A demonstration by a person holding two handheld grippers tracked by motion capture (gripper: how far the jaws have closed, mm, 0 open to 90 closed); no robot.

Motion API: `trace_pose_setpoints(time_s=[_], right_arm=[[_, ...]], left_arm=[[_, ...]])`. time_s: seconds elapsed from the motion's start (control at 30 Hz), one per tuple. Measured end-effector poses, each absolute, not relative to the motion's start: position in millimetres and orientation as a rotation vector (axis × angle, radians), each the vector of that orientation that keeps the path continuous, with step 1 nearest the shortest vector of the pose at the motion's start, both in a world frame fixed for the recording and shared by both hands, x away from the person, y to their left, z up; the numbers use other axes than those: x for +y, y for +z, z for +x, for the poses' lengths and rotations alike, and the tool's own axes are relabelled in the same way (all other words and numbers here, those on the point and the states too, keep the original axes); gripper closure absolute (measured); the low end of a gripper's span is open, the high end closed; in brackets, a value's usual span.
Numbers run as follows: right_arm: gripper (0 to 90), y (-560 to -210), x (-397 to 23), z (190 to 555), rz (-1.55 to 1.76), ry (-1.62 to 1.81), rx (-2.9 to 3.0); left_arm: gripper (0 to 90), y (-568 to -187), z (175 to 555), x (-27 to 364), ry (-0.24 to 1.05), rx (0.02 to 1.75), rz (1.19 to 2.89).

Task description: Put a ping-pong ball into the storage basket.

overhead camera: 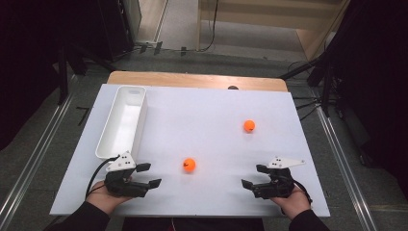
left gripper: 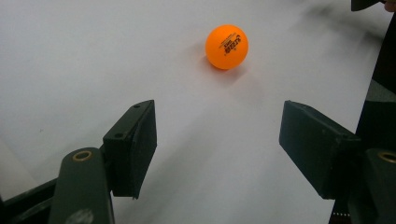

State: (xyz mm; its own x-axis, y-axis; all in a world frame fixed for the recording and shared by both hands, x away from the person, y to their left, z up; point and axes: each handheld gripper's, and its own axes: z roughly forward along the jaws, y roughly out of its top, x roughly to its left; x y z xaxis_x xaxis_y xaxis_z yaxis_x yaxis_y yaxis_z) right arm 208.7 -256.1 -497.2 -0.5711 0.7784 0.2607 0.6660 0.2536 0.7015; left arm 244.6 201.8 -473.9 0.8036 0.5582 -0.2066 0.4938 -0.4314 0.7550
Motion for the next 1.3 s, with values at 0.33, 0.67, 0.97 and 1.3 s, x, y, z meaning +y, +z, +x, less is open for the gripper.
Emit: trace_pose_setpoints(time_s=[0.33, 0.67, 0.97, 1.3], right_arm=[[11.2, -498, -257, 207, 1.37, 1.199, 2.386], [11.2, -498, -256, 206, 1.375, 1.189, 2.385], [11.3, -498, -257, 206, 1.372, 1.186, 2.385], [11.3, -498, -257, 206, 1.367, 1.182, 2.385]], left_arm=[[22.9, -466, 248, 190, 0.096, 0.776, 2.142], [7.6, -462, 249, 183, 0.068, 0.718, 2.076], [0.0, -459, 247, 171, 0.087, 0.68, 2.085], [0.0, -458, 254, 162, 0.1, 0.698, 2.086]])
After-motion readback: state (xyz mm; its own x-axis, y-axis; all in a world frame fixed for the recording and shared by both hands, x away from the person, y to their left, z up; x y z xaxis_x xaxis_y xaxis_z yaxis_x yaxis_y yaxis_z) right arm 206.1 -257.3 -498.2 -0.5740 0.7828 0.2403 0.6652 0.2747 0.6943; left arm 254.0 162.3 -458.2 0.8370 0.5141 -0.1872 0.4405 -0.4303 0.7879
